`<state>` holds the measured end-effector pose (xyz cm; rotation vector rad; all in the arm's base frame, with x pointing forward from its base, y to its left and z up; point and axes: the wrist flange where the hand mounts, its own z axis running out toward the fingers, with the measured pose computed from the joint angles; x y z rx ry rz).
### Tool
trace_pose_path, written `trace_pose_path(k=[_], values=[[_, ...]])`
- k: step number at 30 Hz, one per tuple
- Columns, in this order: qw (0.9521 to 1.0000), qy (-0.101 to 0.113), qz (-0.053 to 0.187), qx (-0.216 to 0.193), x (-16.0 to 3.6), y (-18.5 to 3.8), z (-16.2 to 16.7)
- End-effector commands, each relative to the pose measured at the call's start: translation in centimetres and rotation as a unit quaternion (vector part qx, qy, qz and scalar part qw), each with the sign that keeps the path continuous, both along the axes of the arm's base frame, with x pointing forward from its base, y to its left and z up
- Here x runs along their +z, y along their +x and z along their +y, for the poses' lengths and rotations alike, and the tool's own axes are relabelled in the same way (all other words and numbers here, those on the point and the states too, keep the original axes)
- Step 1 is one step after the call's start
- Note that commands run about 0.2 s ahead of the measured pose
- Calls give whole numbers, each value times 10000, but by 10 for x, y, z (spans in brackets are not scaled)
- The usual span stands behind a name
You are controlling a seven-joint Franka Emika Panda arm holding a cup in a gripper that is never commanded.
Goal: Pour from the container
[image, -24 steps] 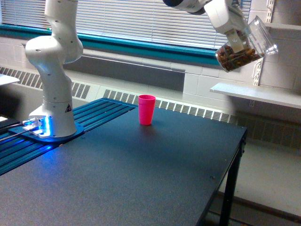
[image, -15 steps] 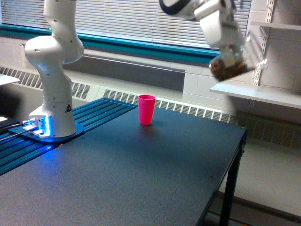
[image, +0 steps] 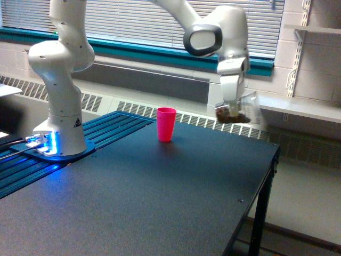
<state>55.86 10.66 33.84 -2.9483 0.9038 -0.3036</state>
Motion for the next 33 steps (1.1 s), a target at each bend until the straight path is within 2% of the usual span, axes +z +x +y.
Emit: trace_pose_path(k=[1,7,18,33], values=[[9993,-112,-127,321,17,-29,51],[9989,-293,-159,335,21,-48,61],[9973,-535,-215,457,27,-97,93],[9937,-910,-64,657,18,-175,142]])
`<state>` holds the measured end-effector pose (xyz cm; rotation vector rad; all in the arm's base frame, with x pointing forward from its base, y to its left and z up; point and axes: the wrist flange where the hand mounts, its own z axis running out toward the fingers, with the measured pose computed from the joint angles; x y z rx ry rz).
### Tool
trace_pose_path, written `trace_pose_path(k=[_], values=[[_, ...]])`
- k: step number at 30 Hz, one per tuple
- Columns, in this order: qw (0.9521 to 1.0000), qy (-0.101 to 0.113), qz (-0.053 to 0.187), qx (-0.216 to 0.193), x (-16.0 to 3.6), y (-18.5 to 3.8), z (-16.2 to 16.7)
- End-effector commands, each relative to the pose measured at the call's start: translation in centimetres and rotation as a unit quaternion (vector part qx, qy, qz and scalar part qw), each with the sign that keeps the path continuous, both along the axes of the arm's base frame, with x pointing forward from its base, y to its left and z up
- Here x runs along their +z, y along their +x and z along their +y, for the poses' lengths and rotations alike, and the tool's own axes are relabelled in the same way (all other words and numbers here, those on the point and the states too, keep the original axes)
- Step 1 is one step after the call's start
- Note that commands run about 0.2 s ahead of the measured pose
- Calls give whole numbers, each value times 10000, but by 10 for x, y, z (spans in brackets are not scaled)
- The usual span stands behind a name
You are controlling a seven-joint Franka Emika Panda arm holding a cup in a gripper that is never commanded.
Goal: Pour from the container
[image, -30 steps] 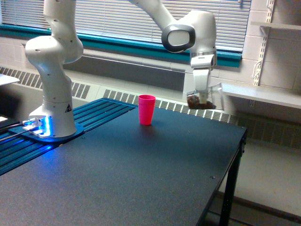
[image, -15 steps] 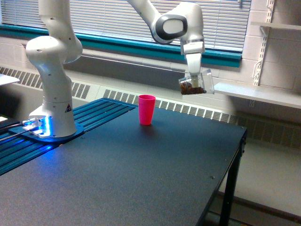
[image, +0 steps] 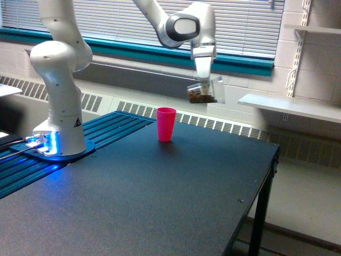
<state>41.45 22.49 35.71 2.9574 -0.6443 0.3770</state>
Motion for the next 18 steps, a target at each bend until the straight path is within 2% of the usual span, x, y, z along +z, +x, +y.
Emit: trace_pose_path(k=[1,18], values=[[9999,-134,-24,-89,-2,-36,26],[9979,-529,-77,-355,7,-92,47]])
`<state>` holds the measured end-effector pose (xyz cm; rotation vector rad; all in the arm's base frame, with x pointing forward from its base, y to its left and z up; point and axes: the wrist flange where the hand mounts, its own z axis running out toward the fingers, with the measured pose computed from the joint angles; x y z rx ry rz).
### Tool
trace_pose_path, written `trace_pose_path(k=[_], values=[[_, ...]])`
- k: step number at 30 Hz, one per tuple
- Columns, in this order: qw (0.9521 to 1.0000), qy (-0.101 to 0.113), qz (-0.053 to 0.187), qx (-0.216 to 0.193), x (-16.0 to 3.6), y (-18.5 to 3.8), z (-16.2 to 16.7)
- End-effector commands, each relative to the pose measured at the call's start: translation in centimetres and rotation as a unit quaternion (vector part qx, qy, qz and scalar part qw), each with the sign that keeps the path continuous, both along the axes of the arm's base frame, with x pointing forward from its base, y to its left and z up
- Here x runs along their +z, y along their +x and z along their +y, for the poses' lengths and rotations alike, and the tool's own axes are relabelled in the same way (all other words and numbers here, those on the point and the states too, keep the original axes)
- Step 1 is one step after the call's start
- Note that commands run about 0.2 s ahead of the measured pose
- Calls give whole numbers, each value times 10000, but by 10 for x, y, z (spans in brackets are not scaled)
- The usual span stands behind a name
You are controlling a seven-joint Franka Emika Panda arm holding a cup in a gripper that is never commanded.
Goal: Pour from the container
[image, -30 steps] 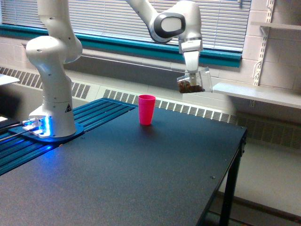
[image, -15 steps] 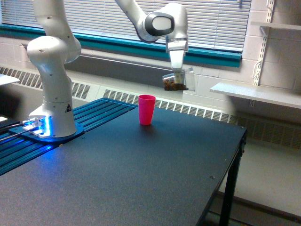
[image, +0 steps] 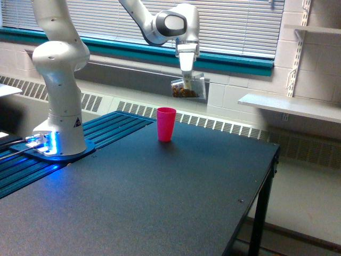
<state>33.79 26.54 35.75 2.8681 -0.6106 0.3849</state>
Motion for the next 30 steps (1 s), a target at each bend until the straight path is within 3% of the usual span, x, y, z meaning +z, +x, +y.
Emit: trace_pose_path(k=[1,30], values=[[9992,-77,-139,-362,7,-19,7],[9978,-564,150,-315,-6,-92,50]])
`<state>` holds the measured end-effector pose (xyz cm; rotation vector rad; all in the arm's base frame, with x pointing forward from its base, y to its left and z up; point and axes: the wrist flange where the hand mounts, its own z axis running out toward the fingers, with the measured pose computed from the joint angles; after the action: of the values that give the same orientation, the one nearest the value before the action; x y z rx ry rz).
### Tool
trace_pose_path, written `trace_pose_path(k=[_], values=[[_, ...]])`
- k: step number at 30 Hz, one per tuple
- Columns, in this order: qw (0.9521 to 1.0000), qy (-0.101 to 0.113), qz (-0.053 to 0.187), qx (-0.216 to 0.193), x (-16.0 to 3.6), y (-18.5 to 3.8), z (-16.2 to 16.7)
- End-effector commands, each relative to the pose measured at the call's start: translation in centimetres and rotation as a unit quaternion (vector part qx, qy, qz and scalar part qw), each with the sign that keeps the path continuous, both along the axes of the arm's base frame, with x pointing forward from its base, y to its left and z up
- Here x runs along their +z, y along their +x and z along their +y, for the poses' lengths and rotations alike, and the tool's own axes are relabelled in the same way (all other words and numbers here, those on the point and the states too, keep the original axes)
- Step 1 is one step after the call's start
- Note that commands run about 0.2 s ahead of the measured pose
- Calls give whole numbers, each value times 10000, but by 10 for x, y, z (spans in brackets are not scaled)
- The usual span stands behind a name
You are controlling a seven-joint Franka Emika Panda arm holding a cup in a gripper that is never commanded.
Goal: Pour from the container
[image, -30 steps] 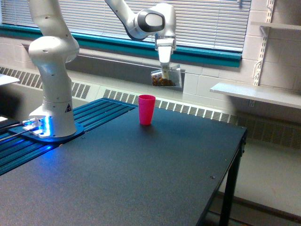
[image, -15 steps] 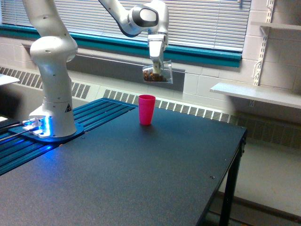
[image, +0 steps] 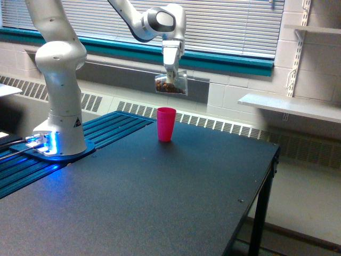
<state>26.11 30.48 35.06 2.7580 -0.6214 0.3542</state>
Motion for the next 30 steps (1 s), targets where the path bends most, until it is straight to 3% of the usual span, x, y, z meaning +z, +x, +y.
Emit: trace_pose_path(k=[1,22,30], values=[[9999,-86,-7,-136,1,-18,12],[9994,-183,102,-272,-8,-65,37],[9992,-62,116,-385,-17,-86,45]])
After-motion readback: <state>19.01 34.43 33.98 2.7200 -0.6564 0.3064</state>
